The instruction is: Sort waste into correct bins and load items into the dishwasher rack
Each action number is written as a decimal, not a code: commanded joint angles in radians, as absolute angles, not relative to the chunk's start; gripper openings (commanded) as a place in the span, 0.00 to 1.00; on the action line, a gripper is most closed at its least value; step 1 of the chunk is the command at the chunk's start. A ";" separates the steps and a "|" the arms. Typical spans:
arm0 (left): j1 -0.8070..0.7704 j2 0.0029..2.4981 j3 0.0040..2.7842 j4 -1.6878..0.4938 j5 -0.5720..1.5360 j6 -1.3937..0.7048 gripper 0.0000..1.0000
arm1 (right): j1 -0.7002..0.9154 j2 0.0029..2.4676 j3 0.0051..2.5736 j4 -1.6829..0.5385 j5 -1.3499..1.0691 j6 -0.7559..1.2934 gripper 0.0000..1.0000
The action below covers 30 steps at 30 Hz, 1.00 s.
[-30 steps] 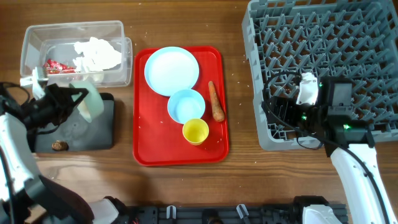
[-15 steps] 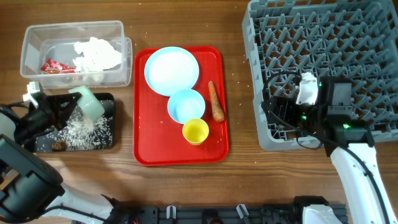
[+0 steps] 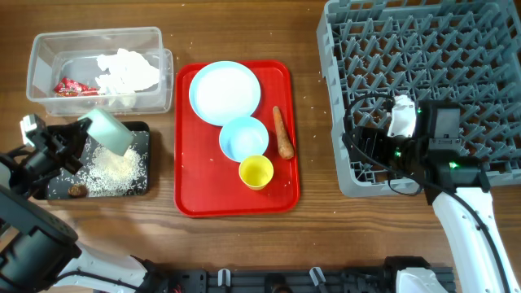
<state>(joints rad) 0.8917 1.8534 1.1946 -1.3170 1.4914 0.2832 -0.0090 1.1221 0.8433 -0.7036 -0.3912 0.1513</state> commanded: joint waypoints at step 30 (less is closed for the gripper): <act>0.622 1.748 1.236 -1.684 1.510 0.913 0.04 | -0.009 1.129 0.862 -0.704 -0.392 0.142 0.96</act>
